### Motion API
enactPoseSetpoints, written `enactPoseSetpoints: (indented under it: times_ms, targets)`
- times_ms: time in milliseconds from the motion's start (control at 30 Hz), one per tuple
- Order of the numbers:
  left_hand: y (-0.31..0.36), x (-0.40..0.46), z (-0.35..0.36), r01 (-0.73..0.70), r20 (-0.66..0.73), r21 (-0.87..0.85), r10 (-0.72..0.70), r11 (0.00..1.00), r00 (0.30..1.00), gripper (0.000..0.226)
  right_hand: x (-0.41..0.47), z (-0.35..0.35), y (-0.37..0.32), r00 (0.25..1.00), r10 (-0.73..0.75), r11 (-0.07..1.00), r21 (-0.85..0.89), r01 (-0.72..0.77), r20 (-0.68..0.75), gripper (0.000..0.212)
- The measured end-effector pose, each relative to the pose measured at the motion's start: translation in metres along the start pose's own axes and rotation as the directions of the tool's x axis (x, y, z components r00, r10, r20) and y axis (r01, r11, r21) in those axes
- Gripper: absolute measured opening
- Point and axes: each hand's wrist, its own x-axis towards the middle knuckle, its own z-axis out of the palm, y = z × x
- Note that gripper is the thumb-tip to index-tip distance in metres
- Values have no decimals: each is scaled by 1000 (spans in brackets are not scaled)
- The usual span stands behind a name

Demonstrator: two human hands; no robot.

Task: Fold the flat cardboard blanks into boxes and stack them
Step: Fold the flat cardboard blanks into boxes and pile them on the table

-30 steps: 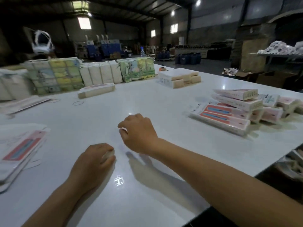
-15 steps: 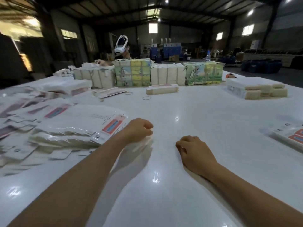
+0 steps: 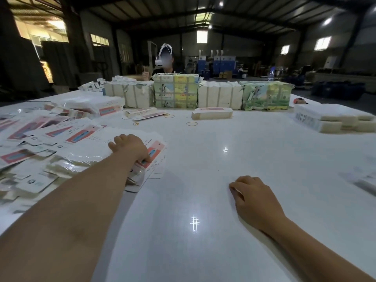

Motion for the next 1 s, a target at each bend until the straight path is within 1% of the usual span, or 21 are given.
enactPoseSetpoints:
  times_ms: [100, 200, 300, 333, 433, 533, 600, 667, 767, 833, 900, 933, 1000]
  targets:
    - [7, -4, 3, -35, -65, -17, 34, 999, 997, 77, -1, -1, 0, 1000, 3, 1000, 10, -3, 0, 29]
    - [7, -8, 6, -38, -76, -23, 37, 999, 996, 68, -2, -1, -1, 1000, 1, 1000, 14, -1, 3, 30]
    - [2, -8, 3, -7, -53, -105, 1, 994, 999, 67, -3, -2, -2, 1000, 1, 1000, 29, -1, -2, 30]
    - [-1, -8, 1, -1, -43, -130, -5, 991, 999, 64, -4, -3, -2, 1000, 0, 999, 32, 0, -3, 30]
    - [-7, -3, -5, 16, 5, -278, -15, 960, 1000, 42, -3, -3, -2, 1000, -4, 1000, 25, 4, 4, 30]
    - [-12, -1, -11, 46, 41, -423, -31, 905, 999, 38, -3, -3, -2, 1000, -7, 1000, 28, 7, -1, 30]
    - [-14, 1, -14, 37, 22, -468, -30, 883, 999, 35, -3, -3, -1, 1000, -8, 999, 34, 8, -6, 30]
    - [-19, 5, -16, 7, -32, -491, -26, 871, 999, 33, -3, -2, -1, 1000, -12, 1000, 29, 12, -7, 30]
    - [-28, 9, -19, -43, -55, -499, 17, 865, 998, 31, -2, 0, 0, 1000, -15, 1000, 23, 15, -15, 30]
    - [-30, 7, -22, -67, -68, -444, 41, 894, 997, 32, -1, 0, -1, 1000, -12, 1000, 21, 13, -21, 30]
    - [-26, 5, -29, -115, -110, -393, 78, 912, 991, 30, -1, -1, -1, 1000, -14, 1000, 25, 14, -21, 31]
    - [-21, 3, -35, -156, -105, -417, 123, 895, 987, 27, -1, -1, -2, 1000, -15, 999, 29, 15, -20, 31]
    - [-7, -8, -48, -249, -36, -522, 270, 816, 962, 28, -1, -2, -2, 1000, -12, 999, 36, 12, -10, 31]
